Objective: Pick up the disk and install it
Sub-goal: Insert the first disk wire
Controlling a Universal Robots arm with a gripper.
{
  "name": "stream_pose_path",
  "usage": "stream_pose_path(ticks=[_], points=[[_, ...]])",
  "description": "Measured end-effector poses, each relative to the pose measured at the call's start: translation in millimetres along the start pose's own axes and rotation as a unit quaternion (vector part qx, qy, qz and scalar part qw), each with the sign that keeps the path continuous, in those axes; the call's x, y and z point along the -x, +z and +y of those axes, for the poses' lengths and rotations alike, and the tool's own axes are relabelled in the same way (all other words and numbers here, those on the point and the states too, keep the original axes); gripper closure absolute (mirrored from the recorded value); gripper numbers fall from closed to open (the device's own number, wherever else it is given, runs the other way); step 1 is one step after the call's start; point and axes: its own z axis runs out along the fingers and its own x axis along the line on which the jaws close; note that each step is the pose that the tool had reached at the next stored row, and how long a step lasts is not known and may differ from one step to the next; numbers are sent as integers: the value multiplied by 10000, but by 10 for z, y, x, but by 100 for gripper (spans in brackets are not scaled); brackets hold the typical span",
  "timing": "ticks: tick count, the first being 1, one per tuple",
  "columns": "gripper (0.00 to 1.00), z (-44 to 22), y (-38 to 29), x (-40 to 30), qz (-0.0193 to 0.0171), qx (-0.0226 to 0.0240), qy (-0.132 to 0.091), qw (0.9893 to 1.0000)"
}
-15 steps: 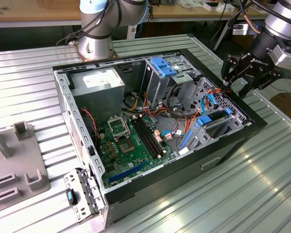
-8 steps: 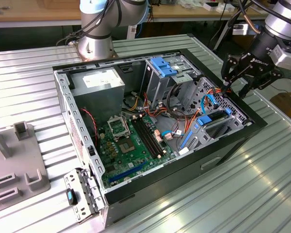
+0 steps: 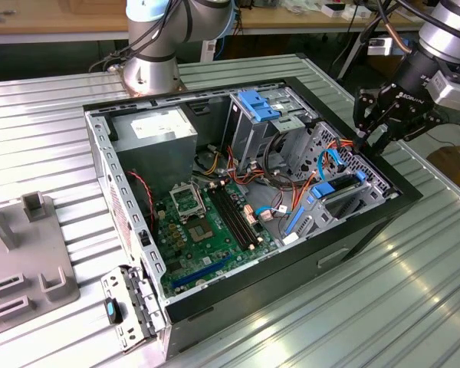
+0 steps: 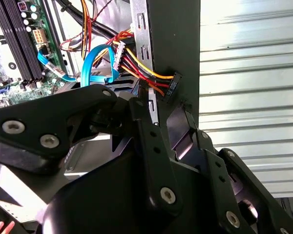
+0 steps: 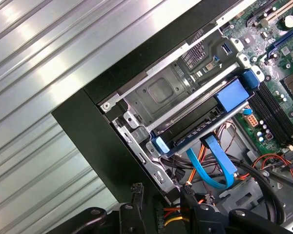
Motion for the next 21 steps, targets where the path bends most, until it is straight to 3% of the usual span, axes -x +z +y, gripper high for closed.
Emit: stream_pose_path(ticks=[10,12,21], points=[[57,-12,0,-17,0,0,-4,10000],[72,-13,0,-18,0,0,-4,10000],[74,-14,0,-21,1,0,-4,10000]])
